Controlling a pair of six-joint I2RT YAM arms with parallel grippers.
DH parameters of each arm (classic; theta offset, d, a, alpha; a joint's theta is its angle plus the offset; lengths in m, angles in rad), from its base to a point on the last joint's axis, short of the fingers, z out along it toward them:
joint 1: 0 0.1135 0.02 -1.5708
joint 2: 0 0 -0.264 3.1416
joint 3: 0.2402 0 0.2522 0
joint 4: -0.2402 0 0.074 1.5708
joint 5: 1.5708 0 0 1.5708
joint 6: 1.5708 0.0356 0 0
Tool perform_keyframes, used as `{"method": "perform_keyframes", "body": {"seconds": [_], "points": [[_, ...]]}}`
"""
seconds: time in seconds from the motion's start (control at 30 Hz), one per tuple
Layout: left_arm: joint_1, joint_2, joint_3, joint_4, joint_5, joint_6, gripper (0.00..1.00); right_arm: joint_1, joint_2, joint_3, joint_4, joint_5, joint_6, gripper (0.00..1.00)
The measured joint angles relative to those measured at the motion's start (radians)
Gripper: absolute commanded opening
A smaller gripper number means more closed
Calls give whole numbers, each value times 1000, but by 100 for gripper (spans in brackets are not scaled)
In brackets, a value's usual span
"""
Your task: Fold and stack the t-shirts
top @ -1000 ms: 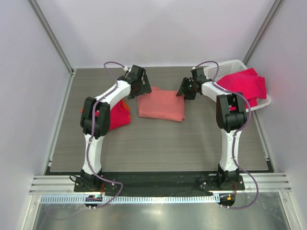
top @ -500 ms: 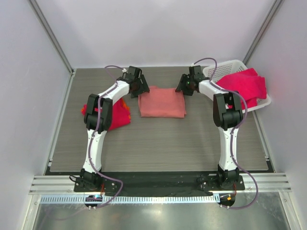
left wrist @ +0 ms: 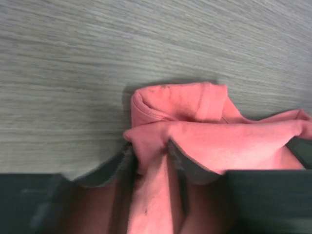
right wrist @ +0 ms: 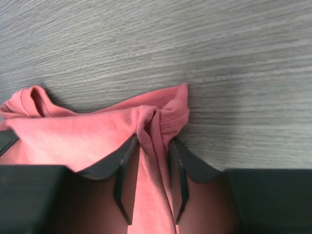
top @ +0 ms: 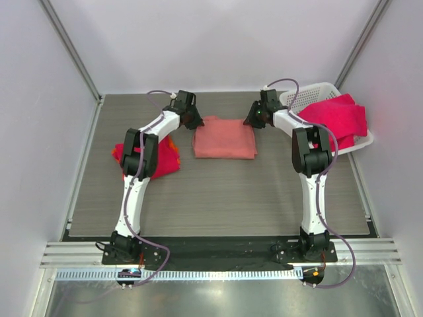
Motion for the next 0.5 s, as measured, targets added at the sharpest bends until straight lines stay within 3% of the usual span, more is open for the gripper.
{"method": "perform_keyframes", "body": {"seconds": [0.1,0.13,0.3,0.5], "points": [[-3,19,15,17,11,0,4,2,6,2,6,-2,-2,4],[-5,20,15,20,10,1,1,6,7,2,8,3,-6,1],[-11,2,-24,60,6,12,0,29,-8,-37,64,35,-24,1],[-17,-181,-286,108,-8,32,0,53,-127,-235,144,13,-24,1]]}}
